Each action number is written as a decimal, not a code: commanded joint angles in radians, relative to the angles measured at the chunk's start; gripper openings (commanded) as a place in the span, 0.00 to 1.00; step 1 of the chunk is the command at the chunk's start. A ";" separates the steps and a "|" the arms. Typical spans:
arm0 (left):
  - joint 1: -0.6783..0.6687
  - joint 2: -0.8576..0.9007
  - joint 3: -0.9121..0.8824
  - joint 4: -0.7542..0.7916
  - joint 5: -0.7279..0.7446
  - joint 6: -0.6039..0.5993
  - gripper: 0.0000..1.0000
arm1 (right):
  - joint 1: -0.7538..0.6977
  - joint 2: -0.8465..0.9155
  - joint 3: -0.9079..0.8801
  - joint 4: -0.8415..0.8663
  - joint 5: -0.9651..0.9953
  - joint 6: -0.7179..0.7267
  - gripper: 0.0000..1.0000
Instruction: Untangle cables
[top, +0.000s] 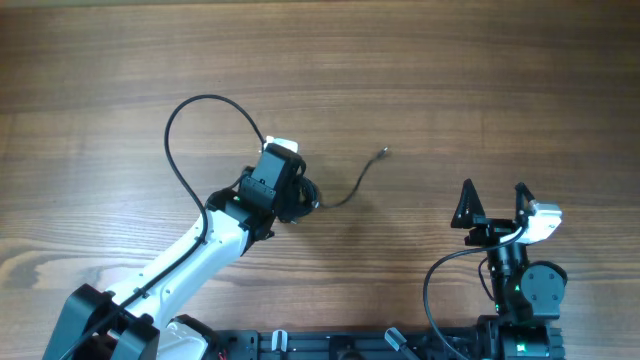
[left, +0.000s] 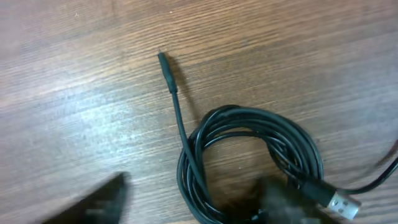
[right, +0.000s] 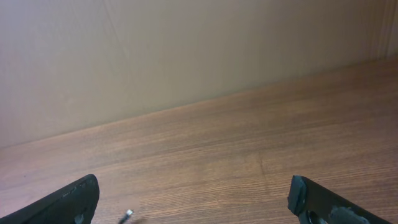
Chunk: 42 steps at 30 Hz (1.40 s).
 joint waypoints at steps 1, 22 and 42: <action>-0.003 -0.012 -0.004 0.002 -0.020 -0.111 0.86 | 0.004 0.000 -0.001 0.005 0.017 -0.018 1.00; -0.003 0.155 -0.004 0.002 0.261 -0.583 1.00 | 0.004 0.000 -0.001 0.005 0.017 -0.018 1.00; -0.003 0.155 -0.004 0.003 0.264 -0.583 1.00 | 0.004 0.000 -0.001 0.005 0.017 -0.018 1.00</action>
